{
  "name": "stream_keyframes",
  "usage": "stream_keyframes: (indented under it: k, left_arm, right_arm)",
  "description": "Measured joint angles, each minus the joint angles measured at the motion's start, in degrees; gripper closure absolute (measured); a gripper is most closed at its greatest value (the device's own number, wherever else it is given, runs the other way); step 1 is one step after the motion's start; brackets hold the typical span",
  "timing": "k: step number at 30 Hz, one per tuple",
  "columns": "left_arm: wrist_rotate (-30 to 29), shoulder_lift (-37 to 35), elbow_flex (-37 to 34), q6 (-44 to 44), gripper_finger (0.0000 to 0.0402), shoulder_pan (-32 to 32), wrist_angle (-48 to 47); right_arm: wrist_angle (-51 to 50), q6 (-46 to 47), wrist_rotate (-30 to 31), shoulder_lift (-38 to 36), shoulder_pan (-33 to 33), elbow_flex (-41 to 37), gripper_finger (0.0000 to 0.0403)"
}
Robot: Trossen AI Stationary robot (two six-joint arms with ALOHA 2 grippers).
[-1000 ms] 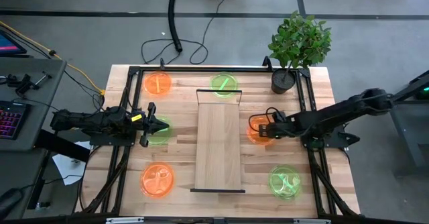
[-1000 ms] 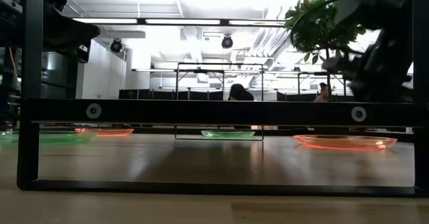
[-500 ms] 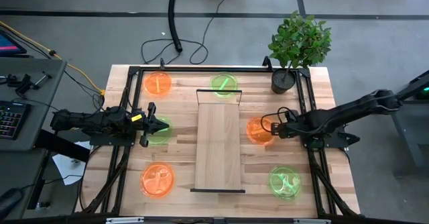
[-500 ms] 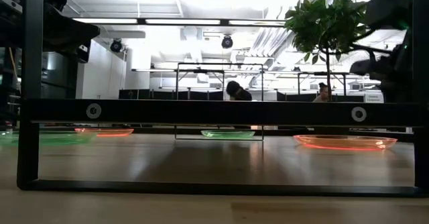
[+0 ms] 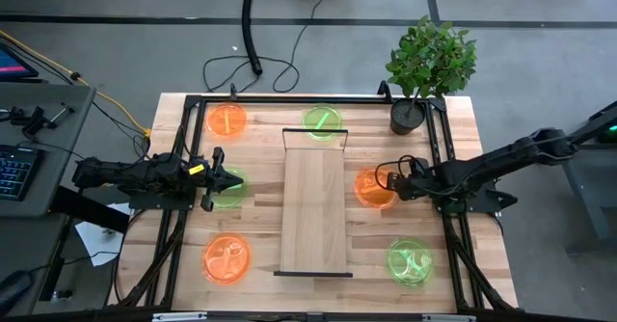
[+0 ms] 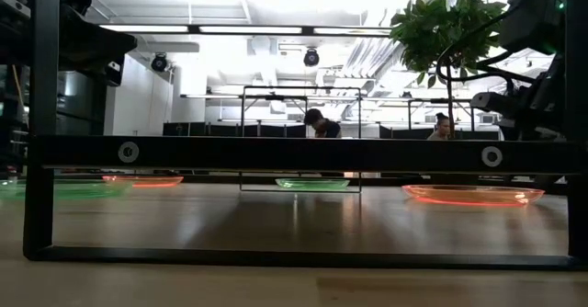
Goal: Place and stack plates onto a shelf
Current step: Put the middle right orange plate on the shelf
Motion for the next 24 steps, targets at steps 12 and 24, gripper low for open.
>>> stream_keyframes:
  k: [12,24]
  left_arm:
    - [0.01,-0.01,0.00,0.00,0.0401,-0.01,0.02]
    - [0.00,-0.02,0.00,0.00,0.0401,0.00,0.00]
  right_arm:
    - [7.77,2.66,-0.21,9.36,0.02,0.20,0.0249]
    - [7.01,5.37,0.01,8.64,0.17,0.02,0.0395]
